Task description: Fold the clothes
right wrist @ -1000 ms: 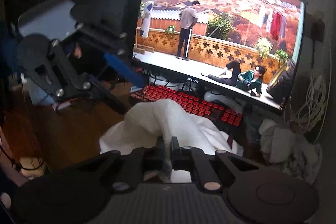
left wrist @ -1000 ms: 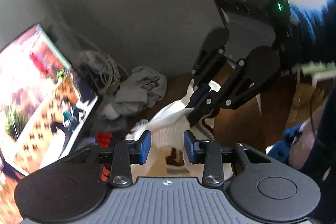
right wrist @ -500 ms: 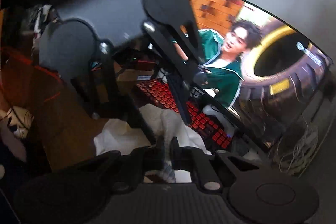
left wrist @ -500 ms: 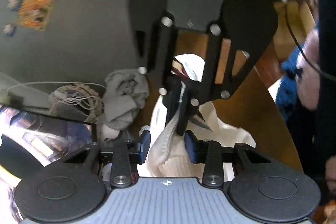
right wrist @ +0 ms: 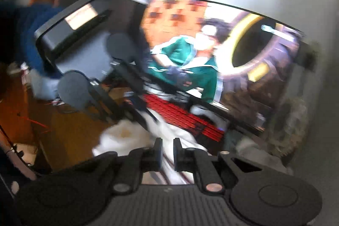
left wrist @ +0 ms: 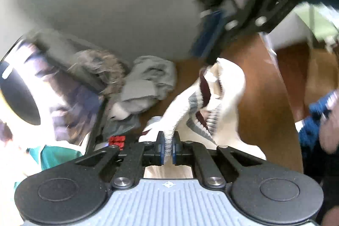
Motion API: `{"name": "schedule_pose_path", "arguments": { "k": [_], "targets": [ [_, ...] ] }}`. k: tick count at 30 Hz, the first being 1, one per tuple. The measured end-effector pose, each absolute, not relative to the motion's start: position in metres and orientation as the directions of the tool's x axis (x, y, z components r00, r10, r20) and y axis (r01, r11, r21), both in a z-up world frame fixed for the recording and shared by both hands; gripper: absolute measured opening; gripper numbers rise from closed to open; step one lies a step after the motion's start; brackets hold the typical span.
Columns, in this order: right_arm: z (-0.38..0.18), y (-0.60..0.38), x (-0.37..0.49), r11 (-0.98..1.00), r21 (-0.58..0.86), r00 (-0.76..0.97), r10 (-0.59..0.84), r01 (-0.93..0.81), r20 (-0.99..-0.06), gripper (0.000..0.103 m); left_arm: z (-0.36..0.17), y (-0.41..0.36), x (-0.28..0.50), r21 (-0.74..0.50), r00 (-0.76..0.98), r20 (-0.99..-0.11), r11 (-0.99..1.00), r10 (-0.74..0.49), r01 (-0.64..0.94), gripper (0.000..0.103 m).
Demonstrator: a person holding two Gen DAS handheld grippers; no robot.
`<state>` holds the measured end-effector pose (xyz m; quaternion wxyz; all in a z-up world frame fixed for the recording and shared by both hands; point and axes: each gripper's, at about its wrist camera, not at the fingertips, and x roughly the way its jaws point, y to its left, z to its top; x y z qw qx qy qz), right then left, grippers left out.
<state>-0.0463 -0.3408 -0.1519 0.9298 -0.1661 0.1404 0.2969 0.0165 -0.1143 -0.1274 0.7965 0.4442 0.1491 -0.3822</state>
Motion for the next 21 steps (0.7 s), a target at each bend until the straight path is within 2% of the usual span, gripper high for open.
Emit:
{"name": "schedule_pose_path", "arguments": {
  "k": [2, 8, 13, 17, 21],
  "targets": [
    [-0.16, -0.357, -0.048, 0.809, -0.208, 0.809, 0.454, -0.549, -0.373, 0.018, -0.123, -0.099, 0.024, 0.548, 0.68, -0.551, 0.406, -0.483, 0.732, 0.006],
    [-0.196, -0.38, -0.044, 0.832, -0.13, 0.792, 0.45, -0.54, -0.412, 0.018, -0.124, -0.061, 0.042, 0.394, 0.724, -0.489, 0.617, -0.487, 0.682, 0.006],
    [-0.229, -0.363, -0.052, 0.799, -0.212, 0.769, 0.412, -0.562, -0.488, 0.018, -0.132, -0.046, 0.047, 0.324, 0.749, -0.462, 0.696, -0.474, 0.641, 0.006],
    [-0.245, -0.351, -0.057, 0.776, -0.259, 0.766, 0.4, -0.575, -0.502, 0.017, -0.14, -0.038, 0.051, 0.285, 0.754, -0.466, 0.728, -0.463, 0.623, 0.006],
    [-0.235, -0.341, -0.058, 0.729, -0.325, 0.766, 0.414, -0.603, -0.492, 0.017, -0.145, -0.032, 0.057, 0.256, 0.755, -0.474, 0.749, -0.454, 0.611, 0.006]
  ]
}}
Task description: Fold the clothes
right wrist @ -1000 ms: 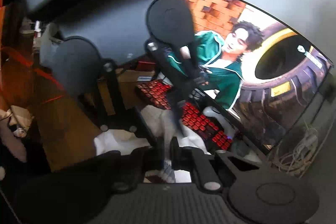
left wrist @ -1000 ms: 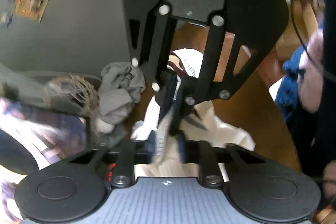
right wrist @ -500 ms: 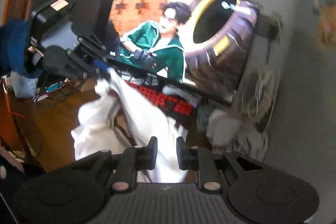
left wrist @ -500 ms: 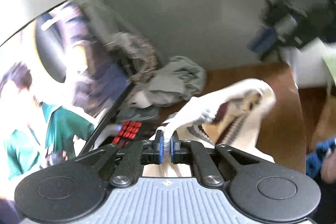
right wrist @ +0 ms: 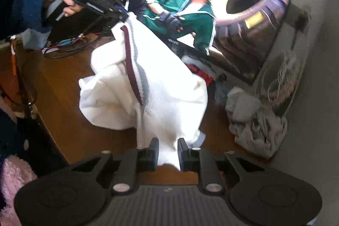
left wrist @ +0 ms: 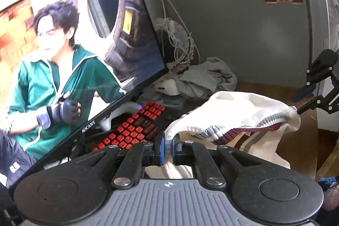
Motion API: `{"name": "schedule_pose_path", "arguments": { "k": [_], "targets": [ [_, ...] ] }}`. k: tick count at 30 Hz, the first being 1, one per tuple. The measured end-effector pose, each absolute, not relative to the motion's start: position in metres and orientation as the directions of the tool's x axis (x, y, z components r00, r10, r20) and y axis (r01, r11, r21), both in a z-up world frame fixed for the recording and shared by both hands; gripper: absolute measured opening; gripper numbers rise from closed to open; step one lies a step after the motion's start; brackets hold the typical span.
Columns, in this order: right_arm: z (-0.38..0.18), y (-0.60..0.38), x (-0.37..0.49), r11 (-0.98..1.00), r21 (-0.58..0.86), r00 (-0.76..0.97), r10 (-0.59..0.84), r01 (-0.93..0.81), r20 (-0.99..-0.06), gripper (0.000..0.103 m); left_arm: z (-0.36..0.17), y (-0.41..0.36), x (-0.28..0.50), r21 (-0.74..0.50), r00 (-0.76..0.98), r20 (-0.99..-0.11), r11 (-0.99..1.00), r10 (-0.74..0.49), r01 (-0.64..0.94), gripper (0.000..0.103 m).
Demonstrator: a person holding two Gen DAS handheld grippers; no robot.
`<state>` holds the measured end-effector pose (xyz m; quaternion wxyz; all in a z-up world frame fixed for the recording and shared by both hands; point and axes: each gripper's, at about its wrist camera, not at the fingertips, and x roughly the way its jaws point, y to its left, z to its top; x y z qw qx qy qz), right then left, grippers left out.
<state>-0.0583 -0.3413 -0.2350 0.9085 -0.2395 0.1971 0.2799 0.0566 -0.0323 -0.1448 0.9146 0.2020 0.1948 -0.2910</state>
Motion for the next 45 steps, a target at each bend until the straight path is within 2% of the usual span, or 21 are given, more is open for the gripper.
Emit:
{"name": "schedule_pose_path", "arguments": {
  "k": [4, 7, 15, 18, 20, 21, 22, 26, 29, 32, 36, 39, 42, 45],
  "targets": [
    [-0.23, -0.323, -0.054, 0.605, -0.474, 0.758, 0.392, -0.64, -0.522, 0.017, -0.147, -0.032, 0.057, 0.25, 0.754, -0.474, 0.751, -0.456, 0.611, 0.006],
    [-0.233, -0.306, -0.048, 0.485, -0.534, 0.719, 0.397, -0.692, -0.571, 0.017, -0.148, -0.033, 0.058, 0.245, 0.752, -0.471, 0.75, -0.461, 0.614, 0.006],
    [-0.244, -0.285, -0.048, 0.304, -0.559, 0.636, 0.395, -0.771, -0.663, 0.02, -0.148, -0.036, 0.059, 0.254, 0.742, -0.476, 0.733, -0.472, 0.63, 0.006],
    [-0.246, -0.281, -0.048, 0.276, -0.56, 0.624, 0.399, -0.781, -0.672, 0.031, -0.148, -0.036, 0.062, 0.248, 0.736, -0.48, 0.731, -0.478, 0.636, 0.006],
    [-0.252, -0.276, -0.046, 0.241, -0.601, 0.644, 0.38, -0.762, -0.664, 0.03, -0.148, -0.036, 0.064, 0.244, 0.733, -0.482, 0.729, -0.481, 0.639, 0.006],
    [-0.257, -0.273, -0.045, 0.219, -0.626, 0.658, 0.368, -0.748, -0.658, 0.024, -0.148, -0.037, 0.064, 0.247, 0.733, -0.483, 0.728, -0.48, 0.64, 0.006],
    [-0.258, -0.272, -0.043, 0.213, -0.625, 0.655, 0.362, -0.751, -0.663, 0.009, -0.149, -0.039, 0.064, 0.251, 0.733, -0.484, 0.726, -0.478, 0.64, 0.006],
    [-0.242, -0.277, -0.036, 0.282, -0.586, 0.648, 0.395, -0.76, -0.651, 0.007, -0.148, -0.041, 0.059, 0.267, 0.731, -0.486, 0.715, -0.479, 0.647, 0.006],
    [-0.205, -0.298, -0.03, 0.494, -0.471, 0.68, 0.472, -0.731, -0.561, 0.006, -0.145, -0.04, 0.054, 0.278, 0.727, -0.475, 0.7, -0.495, 0.658, 0.006],
    [-0.174, -0.324, -0.025, 0.666, -0.289, 0.713, 0.546, -0.688, -0.44, 0.005, -0.14, -0.037, 0.048, 0.277, 0.732, -0.451, 0.7, -0.51, 0.658, 0.006],
    [-0.143, -0.351, -0.028, 0.755, -0.066, 0.738, 0.614, -0.653, -0.281, 0.004, -0.129, -0.027, 0.038, 0.197, 0.712, -0.436, 0.713, -0.551, 0.673, 0.005],
    [-0.124, -0.365, -0.029, 0.725, 0.107, 0.704, 0.687, -0.68, -0.18, 0.004, -0.11, -0.013, 0.018, 0.076, 0.66, -0.386, 0.691, -0.644, 0.719, 0.005],
    [-0.11, -0.371, -0.025, 0.607, 0.273, 0.611, 0.787, -0.746, -0.081, 0.004, -0.088, 0.004, -0.007, 0.008, 0.639, -0.314, 0.671, -0.702, 0.741, 0.005],
    [-0.104, -0.37, -0.01, 0.478, 0.404, 0.509, 0.86, -0.78, -0.036, 0.004, -0.078, 0.028, -0.02, -0.071, 0.643, -0.273, 0.682, -0.715, 0.728, 0.005]
  ]
}}
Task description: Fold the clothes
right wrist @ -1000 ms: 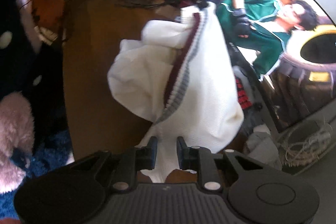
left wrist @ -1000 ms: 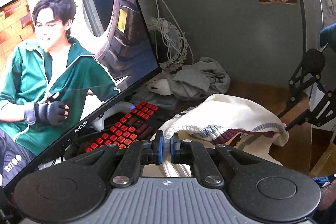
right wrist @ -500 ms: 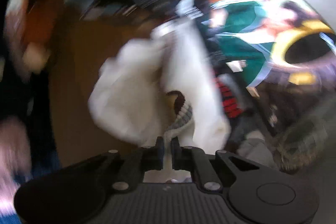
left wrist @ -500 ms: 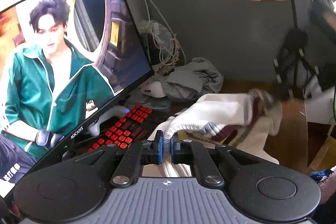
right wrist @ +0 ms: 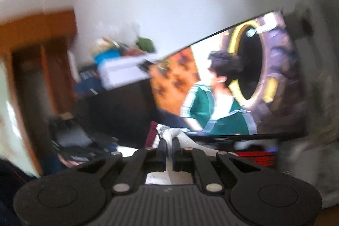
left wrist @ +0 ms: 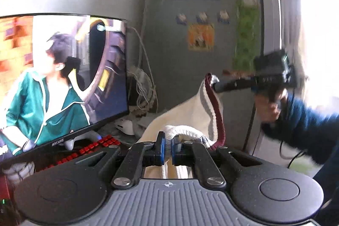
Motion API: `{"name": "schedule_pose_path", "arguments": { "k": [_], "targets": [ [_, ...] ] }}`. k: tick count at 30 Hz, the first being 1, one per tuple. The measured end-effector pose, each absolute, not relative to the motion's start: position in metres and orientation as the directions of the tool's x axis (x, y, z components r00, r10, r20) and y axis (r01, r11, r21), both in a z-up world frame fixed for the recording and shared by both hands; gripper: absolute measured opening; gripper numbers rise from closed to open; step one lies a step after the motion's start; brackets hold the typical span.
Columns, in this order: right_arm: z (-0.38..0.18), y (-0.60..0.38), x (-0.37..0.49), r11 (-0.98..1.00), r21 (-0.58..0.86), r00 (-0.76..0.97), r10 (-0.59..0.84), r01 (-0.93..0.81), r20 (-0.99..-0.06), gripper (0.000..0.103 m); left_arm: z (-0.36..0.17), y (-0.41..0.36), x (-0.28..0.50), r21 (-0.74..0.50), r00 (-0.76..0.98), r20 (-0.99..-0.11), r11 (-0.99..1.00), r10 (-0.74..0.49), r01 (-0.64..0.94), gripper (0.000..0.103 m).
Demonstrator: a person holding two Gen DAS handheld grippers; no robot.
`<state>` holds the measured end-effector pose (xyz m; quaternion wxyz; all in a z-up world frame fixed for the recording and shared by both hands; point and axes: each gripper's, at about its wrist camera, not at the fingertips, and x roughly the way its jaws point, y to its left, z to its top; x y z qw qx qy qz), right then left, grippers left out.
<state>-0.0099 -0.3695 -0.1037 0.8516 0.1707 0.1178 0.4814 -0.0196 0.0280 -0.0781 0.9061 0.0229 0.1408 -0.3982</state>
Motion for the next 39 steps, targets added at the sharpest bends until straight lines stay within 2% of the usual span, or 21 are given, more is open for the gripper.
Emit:
{"name": "schedule_pose_path", "arguments": {
  "k": [2, 4, 8, 11, 14, 15, 21, 28, 35, 36, 37, 38, 39],
  "targets": [
    [-0.109, -0.351, 0.0, 0.515, 0.376, 0.519, 0.849, -0.77, -0.098, 0.004, -0.087, 0.039, -0.017, -0.081, 0.69, -0.303, 0.739, -0.658, 0.669, 0.005],
    [-0.126, -0.321, 0.012, 0.592, 0.284, 0.55, 0.806, -0.754, -0.219, 0.005, -0.106, 0.048, -0.008, -0.101, 0.725, -0.351, 0.793, -0.593, 0.6, 0.005],
    [-0.175, -0.266, 0.016, 0.62, 0.115, 0.536, 0.746, -0.776, -0.396, 0.006, -0.153, 0.069, 0.007, -0.196, 0.746, -0.427, 0.858, -0.511, 0.475, 0.005],
    [-0.201, -0.242, 0.009, 0.599, 0.059, 0.51, 0.724, -0.798, -0.465, 0.01, -0.181, 0.083, 0.007, -0.275, 0.751, -0.447, 0.873, -0.486, 0.402, 0.005],
    [-0.203, -0.241, -0.002, 0.572, 0.049, 0.489, 0.738, -0.818, -0.465, 0.017, -0.194, 0.091, -0.001, -0.309, 0.76, -0.436, 0.873, -0.482, 0.377, 0.005],
    [-0.2, -0.241, -0.002, 0.57, 0.047, 0.491, 0.743, -0.82, -0.454, 0.023, -0.196, 0.093, -0.003, -0.318, 0.762, -0.431, 0.872, -0.483, 0.373, 0.005],
    [-0.163, -0.287, -0.003, 0.604, 0.127, 0.529, 0.765, -0.786, -0.367, 0.041, -0.202, 0.097, -0.005, -0.342, 0.774, -0.413, 0.869, -0.48, 0.357, 0.005],
    [-0.2, -0.32, 0.034, 0.583, 0.434, 0.407, 0.803, -0.687, -0.435, 0.039, -0.211, 0.098, 0.0, -0.371, 0.786, -0.386, 0.862, -0.482, 0.347, 0.005],
    [-0.241, -0.32, 0.055, 0.482, 0.683, 0.302, 0.876, -0.549, -0.375, 0.036, -0.211, 0.1, -0.003, -0.385, 0.784, -0.382, 0.856, -0.489, 0.346, 0.005],
    [-0.244, -0.321, 0.055, 0.471, 0.698, 0.308, 0.882, -0.539, -0.356, 0.033, -0.211, 0.1, -0.004, -0.386, 0.784, -0.382, 0.855, -0.489, 0.346, 0.005],
    [-0.247, -0.323, 0.056, 0.459, 0.713, 0.315, 0.887, -0.53, -0.337, 0.019, -0.211, 0.1, -0.004, -0.387, 0.784, -0.382, 0.855, -0.489, 0.346, 0.005],
    [-0.244, -0.324, 0.052, 0.465, 0.7, 0.339, 0.883, -0.542, -0.324, 0.012, -0.211, 0.1, -0.004, -0.387, 0.784, -0.382, 0.855, -0.49, 0.345, 0.005],
    [-0.241, -0.325, 0.048, 0.471, 0.685, 0.363, 0.879, -0.556, -0.309, 0.01, -0.211, 0.1, -0.005, -0.386, 0.784, -0.383, 0.855, -0.489, 0.345, 0.005]
  ]
}}
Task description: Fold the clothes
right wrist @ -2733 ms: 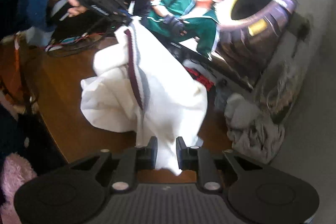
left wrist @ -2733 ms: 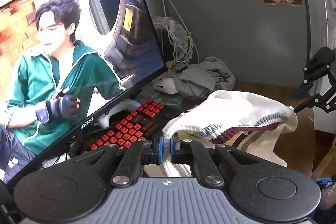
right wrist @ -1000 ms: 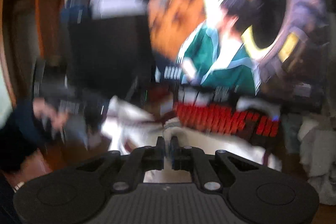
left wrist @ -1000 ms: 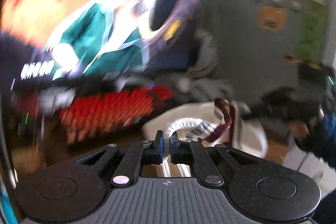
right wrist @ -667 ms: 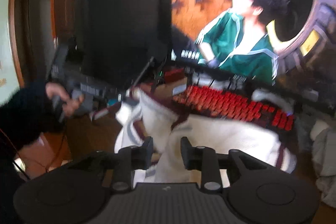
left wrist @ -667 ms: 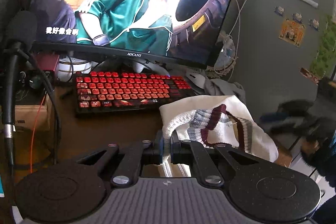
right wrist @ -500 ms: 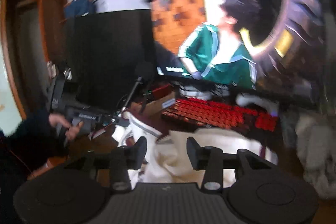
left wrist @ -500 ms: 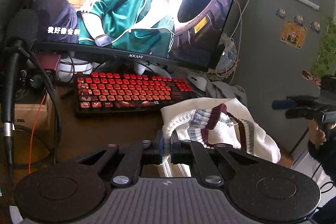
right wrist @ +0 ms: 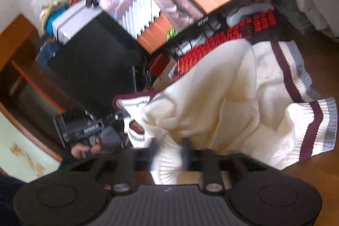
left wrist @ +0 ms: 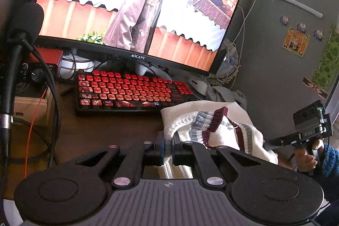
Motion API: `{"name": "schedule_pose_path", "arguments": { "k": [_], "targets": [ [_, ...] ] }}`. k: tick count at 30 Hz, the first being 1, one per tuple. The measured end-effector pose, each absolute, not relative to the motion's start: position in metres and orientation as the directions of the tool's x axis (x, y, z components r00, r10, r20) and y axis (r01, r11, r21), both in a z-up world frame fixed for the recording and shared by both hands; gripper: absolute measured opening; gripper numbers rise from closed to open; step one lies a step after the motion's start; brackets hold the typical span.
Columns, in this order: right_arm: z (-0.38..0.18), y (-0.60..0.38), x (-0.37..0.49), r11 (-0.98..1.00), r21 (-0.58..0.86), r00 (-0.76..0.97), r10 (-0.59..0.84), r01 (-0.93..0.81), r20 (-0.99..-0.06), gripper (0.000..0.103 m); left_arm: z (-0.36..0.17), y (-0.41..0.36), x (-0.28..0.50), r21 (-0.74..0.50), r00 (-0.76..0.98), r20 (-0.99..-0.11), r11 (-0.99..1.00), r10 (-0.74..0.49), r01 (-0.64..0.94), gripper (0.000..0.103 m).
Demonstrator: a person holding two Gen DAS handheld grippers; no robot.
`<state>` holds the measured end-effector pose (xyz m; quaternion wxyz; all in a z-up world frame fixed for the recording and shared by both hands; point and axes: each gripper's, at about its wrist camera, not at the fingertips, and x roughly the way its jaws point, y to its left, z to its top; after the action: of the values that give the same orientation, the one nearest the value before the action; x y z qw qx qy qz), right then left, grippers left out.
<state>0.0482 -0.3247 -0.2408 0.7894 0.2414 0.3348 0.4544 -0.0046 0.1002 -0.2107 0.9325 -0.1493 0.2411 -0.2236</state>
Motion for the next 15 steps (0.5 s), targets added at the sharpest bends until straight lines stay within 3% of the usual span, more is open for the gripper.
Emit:
{"name": "schedule_pose_path", "arguments": {
  "k": [4, 7, 12, 15],
  "targets": [
    [-0.202, -0.325, -0.001, 0.55, 0.406, 0.487, 0.835, -0.73, -0.257, 0.009, -0.21, 0.1, -0.005, -0.386, 0.785, -0.384, 0.857, -0.487, 0.342, 0.005],
    [-0.191, -0.314, -0.032, 0.528, 0.257, 0.45, 0.839, -0.81, -0.306, 0.009, -0.21, 0.1, -0.005, -0.389, 0.786, -0.383, 0.857, -0.485, 0.339, 0.005],
    [-0.223, -0.283, -0.038, 0.538, 0.239, 0.402, 0.801, -0.808, -0.443, 0.009, -0.214, 0.101, -0.009, -0.401, 0.784, -0.384, 0.853, -0.488, 0.335, 0.005],
    [-0.233, -0.273, -0.033, 0.549, 0.258, 0.392, 0.79, -0.795, -0.471, 0.012, -0.214, 0.101, -0.012, -0.399, 0.78, -0.388, 0.852, -0.491, 0.338, 0.005]
  ]
}}
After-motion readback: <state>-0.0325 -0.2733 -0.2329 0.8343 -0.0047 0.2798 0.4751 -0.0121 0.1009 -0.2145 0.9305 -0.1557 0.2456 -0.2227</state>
